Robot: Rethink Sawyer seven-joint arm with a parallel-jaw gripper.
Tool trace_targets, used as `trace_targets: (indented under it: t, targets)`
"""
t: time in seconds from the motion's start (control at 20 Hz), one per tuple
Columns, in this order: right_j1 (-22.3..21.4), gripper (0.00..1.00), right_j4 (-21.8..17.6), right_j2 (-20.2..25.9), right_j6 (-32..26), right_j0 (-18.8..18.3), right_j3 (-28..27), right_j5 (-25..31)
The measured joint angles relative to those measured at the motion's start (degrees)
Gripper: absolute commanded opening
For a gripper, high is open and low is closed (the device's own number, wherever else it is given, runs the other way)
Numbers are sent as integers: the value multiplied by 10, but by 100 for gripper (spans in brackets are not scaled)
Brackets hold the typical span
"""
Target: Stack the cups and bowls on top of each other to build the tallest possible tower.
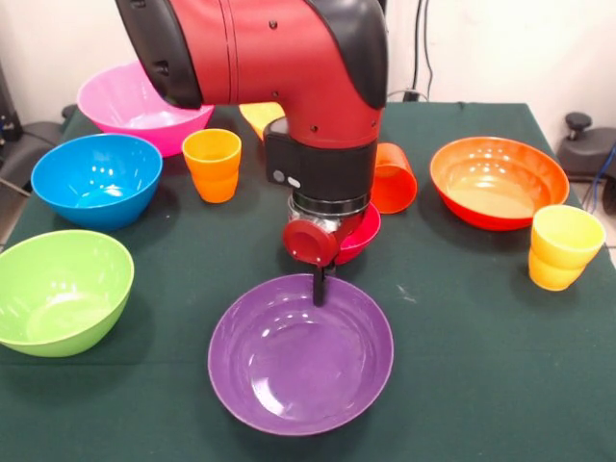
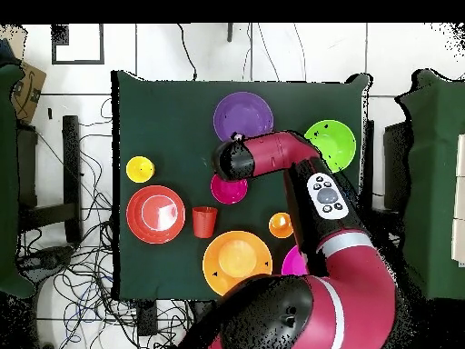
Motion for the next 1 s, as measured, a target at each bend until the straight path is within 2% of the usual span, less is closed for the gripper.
trace_targets:
  t: [0.4, 1.0]
  targets:
    - [-47, 0, 0, 0, 0, -7, 29, -30]
    - [-105, 0, -2, -17, 0, -5, 85, -160]
